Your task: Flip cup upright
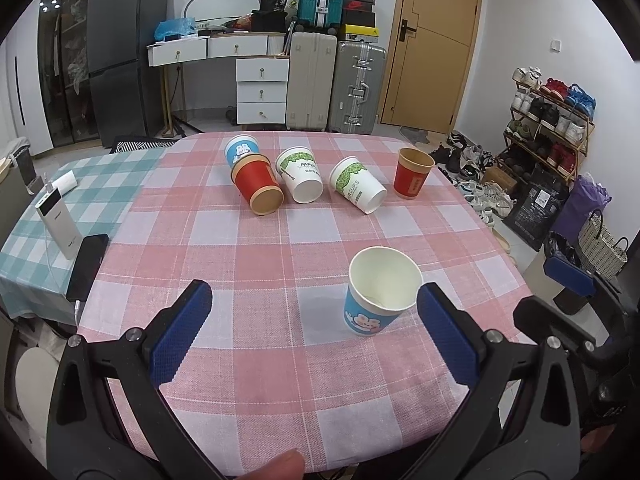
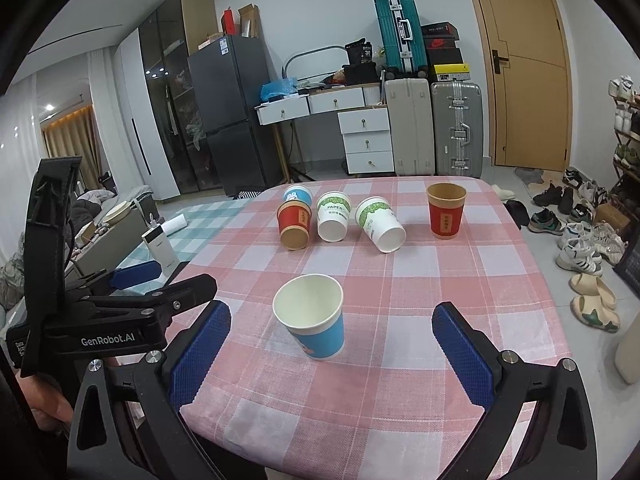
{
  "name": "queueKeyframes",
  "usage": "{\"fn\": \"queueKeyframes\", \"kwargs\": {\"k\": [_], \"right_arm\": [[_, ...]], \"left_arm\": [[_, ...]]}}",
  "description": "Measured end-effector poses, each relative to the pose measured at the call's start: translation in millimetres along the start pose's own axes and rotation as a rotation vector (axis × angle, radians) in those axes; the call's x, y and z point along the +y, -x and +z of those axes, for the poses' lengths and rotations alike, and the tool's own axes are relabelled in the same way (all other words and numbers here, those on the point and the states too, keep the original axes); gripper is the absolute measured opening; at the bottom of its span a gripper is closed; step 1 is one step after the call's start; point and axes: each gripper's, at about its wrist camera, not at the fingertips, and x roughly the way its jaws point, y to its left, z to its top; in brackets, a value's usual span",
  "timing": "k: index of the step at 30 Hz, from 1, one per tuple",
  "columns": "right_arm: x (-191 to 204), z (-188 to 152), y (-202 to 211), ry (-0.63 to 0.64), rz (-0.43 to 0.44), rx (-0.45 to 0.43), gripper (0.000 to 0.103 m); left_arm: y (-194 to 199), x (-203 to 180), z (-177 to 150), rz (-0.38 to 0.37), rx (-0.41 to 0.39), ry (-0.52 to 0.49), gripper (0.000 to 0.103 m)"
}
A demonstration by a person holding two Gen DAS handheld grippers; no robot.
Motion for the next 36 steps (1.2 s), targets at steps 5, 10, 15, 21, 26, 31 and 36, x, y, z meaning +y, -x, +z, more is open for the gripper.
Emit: {"fn": "queueKeyframes", "kwargs": {"k": [5,10,15,21,26,31,36], "right_arm": [[1,-2,-5,0.004,-0.001,0.016,0.103],[1,-2,-5,0.005,0.002,0.013,0.103],[1,-1,-4,0.000,0.001,0.004,0.103],[0,0,-4,-0.002,-0.006,0.002,0.103],[-1,-1,-4,0.000,-0.005,0.000,0.103],[-2,-1,-4,0.000,-0.011,0.000,0.103],[-3,-1,-4,-0.003,-0.011,0.002,0.103]], "left_arm": [[0,1,0,-0.001,0.001,0.001,0.103],[-1,6,1,0.001,-0.002,0.004,0.103],[-3,9,2,0.003,-0.003,0.008,0.102],[-3,10,2,0.003,-0.003,0.009,0.103],[-3,10,2,0.009,-0.007,0.003,0.103],[-4,11,1,0.008,-0.009,0.000,0.103],[-6,11,0,0.008,-0.003,0.000,0.103]]}}
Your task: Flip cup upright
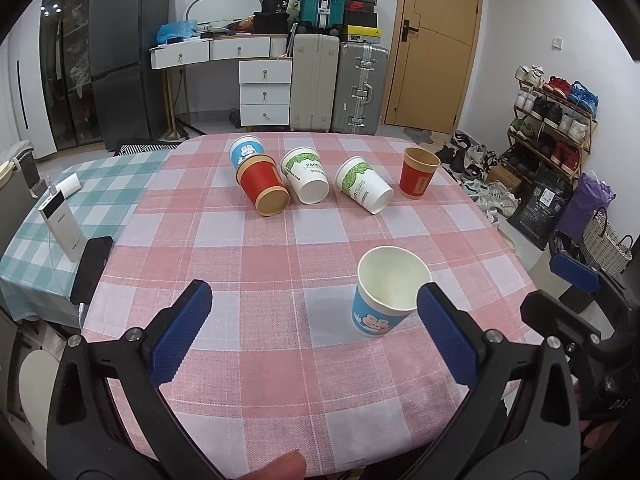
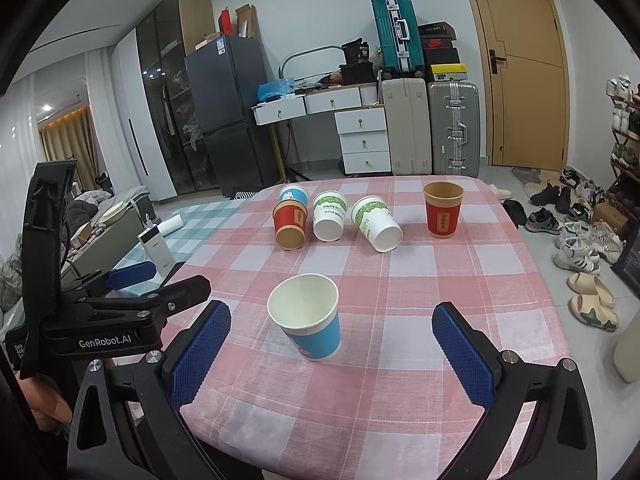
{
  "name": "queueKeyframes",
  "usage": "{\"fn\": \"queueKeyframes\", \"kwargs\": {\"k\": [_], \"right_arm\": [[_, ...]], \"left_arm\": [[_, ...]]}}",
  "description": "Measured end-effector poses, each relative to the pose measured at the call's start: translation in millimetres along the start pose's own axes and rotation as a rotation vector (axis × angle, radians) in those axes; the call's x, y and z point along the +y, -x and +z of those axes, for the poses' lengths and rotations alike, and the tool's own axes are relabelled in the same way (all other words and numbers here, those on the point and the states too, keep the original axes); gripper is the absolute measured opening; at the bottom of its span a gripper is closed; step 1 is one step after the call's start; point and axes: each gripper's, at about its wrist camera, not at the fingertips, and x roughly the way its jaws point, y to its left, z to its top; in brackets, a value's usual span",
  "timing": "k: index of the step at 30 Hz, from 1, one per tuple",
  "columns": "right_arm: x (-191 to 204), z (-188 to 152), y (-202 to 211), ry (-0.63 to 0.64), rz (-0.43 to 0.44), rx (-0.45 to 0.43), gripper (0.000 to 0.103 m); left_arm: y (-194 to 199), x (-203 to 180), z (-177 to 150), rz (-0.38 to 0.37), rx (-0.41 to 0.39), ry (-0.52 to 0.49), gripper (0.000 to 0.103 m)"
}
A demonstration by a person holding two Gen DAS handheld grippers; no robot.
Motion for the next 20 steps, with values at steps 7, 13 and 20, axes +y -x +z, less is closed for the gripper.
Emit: {"fn": "queueKeyframes", "kwargs": {"k": [7,13,20], "right_arm": [[-1.6,0.2,-0.1,-0.002,-0.003,-0.001,0.103],[-2.9,0.1,-0.1,-0.004,-0.003,-0.001,0.103],[-8.3,-1.1,-2.6,-0.012,-0.009,-0.001,0.103]], "left_arm": [[-2.0,-0.9,-0.7,-0.006,0.004,-0.006,0.103],[-3.6,-2.3,-2.1,-0.002,0.002,-0.008,0.103],[-4.5,-8.8,-5.4,-0.022,-0.018,-0.041,0.103]]}}
